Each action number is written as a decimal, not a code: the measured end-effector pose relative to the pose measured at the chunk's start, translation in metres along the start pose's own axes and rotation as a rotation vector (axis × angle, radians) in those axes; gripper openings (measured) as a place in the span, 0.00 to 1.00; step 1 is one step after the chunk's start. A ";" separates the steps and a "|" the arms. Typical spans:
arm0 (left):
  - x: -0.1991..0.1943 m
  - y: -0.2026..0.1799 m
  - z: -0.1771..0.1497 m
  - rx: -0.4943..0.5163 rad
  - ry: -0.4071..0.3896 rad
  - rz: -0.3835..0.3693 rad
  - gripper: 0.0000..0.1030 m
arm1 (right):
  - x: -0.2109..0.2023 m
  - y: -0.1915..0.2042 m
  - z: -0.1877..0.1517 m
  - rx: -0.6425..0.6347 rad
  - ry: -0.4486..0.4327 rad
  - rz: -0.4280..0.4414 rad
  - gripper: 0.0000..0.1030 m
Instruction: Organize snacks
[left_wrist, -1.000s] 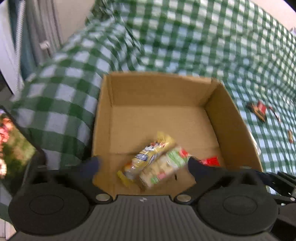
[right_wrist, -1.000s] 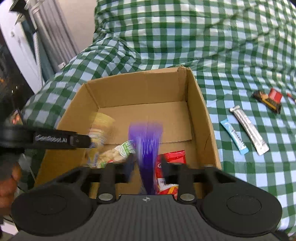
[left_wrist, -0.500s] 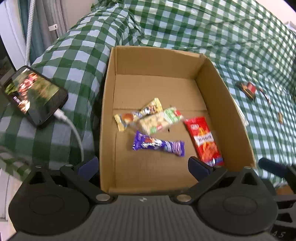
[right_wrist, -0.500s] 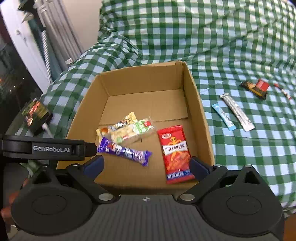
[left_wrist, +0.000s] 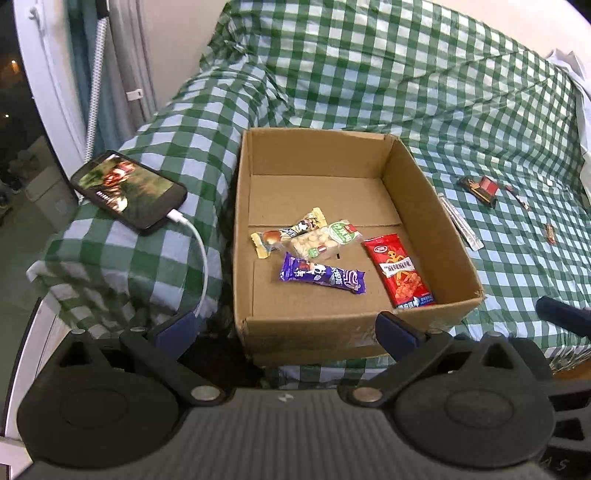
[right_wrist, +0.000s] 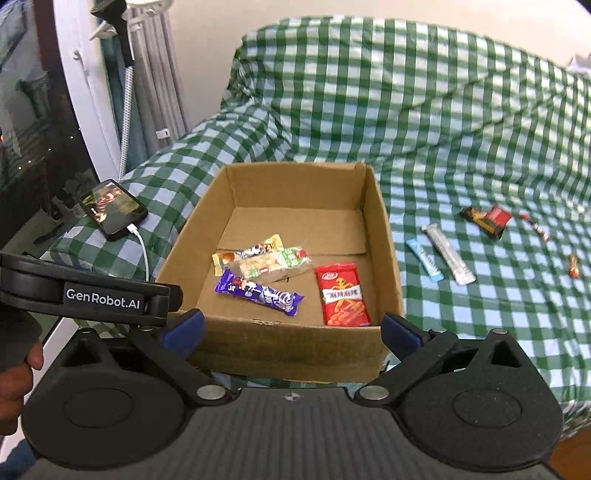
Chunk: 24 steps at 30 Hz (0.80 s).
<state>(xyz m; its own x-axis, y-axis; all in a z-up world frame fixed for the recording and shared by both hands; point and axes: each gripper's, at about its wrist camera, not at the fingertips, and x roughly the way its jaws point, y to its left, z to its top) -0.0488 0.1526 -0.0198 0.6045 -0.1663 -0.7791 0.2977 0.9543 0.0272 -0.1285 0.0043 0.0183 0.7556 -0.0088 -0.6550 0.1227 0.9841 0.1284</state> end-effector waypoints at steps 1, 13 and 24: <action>-0.005 0.000 -0.003 -0.001 -0.009 0.001 1.00 | -0.005 0.001 -0.002 -0.012 -0.009 -0.007 0.99; -0.039 -0.007 -0.023 0.018 -0.080 0.009 1.00 | -0.044 0.006 -0.021 -0.056 -0.094 -0.013 0.99; -0.047 -0.008 -0.029 0.013 -0.091 0.009 1.00 | -0.053 0.009 -0.025 -0.061 -0.106 -0.013 0.99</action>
<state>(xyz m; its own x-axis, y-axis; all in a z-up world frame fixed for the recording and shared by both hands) -0.1005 0.1596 -0.0016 0.6715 -0.1805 -0.7186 0.3011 0.9527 0.0421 -0.1838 0.0177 0.0357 0.8181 -0.0372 -0.5738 0.0962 0.9927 0.0727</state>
